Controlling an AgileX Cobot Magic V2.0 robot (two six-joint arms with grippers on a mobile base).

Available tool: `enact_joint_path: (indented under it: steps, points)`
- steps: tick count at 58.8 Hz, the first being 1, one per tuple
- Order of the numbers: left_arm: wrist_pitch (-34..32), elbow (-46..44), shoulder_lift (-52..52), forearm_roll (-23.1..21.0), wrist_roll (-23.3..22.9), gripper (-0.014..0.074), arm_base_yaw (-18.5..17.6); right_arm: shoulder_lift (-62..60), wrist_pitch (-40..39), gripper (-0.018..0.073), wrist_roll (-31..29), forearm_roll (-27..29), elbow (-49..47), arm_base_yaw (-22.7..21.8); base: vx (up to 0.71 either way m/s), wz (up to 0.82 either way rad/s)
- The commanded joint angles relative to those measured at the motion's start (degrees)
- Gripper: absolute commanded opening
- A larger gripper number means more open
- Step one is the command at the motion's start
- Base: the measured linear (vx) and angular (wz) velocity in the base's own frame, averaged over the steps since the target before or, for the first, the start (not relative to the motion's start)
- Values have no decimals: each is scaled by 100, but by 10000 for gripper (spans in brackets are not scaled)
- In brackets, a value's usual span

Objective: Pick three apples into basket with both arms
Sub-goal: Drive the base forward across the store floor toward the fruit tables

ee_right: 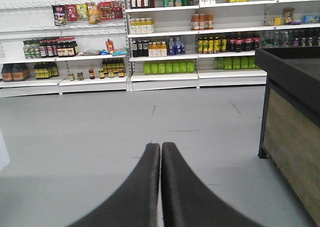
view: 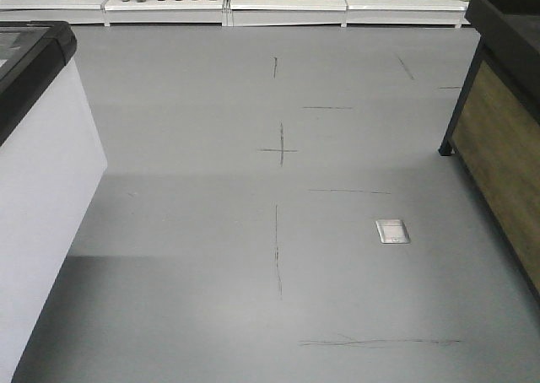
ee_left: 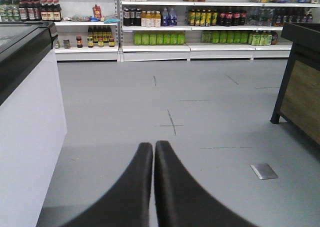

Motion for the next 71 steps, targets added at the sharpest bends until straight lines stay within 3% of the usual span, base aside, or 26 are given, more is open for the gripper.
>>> enact_joint_path:
  steps: [1,71]
  points:
    - [-404,-145,-73,-12,0,-6,15,-65,-425,-8,-41,-28,65,-26,0,0]
    - [-404,-145,-73,-12,0,-6,15,-65,-420,-8,-41,-28,65,-26,0,0]
